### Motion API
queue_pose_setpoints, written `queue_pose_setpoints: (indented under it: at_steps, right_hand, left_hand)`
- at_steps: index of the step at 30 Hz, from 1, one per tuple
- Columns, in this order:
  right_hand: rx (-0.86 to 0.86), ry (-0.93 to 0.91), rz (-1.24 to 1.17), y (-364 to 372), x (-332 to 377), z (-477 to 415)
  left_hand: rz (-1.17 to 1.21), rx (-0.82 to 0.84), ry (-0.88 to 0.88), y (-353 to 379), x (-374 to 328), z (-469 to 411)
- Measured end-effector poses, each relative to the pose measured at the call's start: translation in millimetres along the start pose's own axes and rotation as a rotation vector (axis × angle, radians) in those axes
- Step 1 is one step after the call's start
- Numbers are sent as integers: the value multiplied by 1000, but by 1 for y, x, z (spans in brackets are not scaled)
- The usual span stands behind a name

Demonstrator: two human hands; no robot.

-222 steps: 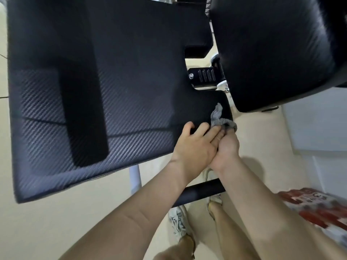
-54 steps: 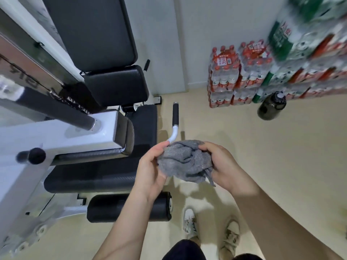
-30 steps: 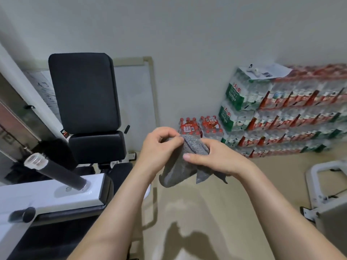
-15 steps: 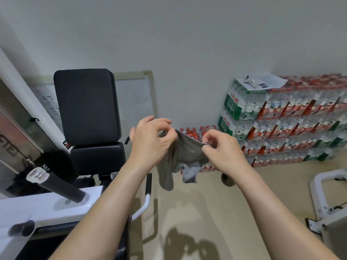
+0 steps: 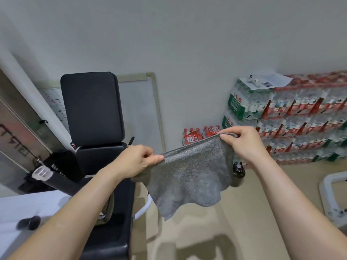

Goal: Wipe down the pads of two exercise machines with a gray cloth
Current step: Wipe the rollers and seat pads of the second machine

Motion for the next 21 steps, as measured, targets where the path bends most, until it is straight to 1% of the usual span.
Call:
queue_pose_setpoints:
  at_steps: [2,4,5,6,8,10,12,13,14,16,18,21]
  right_hand:
    - [-27,57,-53,-3,-7,-1]
    - [17,137,-153,-1,-13,0]
    - [79,191,-220,4,-16,2]
    - [152,244,-271,12,-18,5]
    - [298,312,-282,33,-20,15]
    - [420,322,-282,58,-14,30]
    - [539,251,-316,78,-2,46]
    - [587,175,-312,84,5,55]
    - [597,77,-264,87,12,61]
    - [523,-104,-94,89,21,69]
    - [436,-216,91,90,23,71]
    - [415,-345,294,92,31,75]
  left_hand:
    - [15,-8,-64,6,9,7]
    - [82,-88,-128,10,8,11]
    - [193,-151,-172,11,4,12]
    - [362,-222,-225,12,-2,12]
    - [766,-365,-336,17,-17,9]
    - [1069,-459,-414,24,-34,6]
    - [1220,-484,-456,30,-49,4]
    - [1252,-491,-468,32,-54,4]
    - [1268,-512,-475,33,-56,5]
    - [1230,-546,-497,30,-56,10]
    - [1046,-518,-529,24,-51,19]
    - [732,-516,-529,12,-35,34]
Point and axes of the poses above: each hand's wrist, its own z-axis away from the middle knuckle, its own y-axis out of the palm, x = y × z, the point moved 4 cm from there along -z, towards the middle knuckle, and after that the axes turned 15 degrees about y, right-handed, at the moved point
